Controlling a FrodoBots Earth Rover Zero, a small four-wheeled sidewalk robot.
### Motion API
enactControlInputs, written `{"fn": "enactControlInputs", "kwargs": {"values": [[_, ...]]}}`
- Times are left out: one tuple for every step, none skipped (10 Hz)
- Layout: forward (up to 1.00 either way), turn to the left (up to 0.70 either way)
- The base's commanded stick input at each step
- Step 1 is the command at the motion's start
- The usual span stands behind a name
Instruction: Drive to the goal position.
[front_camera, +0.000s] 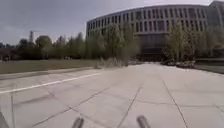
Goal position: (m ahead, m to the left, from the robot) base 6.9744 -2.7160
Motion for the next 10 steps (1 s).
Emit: {"fn": "enactControlInputs", "kwargs": {"values": [[0.70, -0.23], [0.70, -0.28], [0.70, -0.33], [0.70, -0.35], [0.70, -0.35], [0.70, -0.35], [0.70, -0.35], [0.70, -0.35], [0.70, -0.35], [0.70, -0.35]]}}
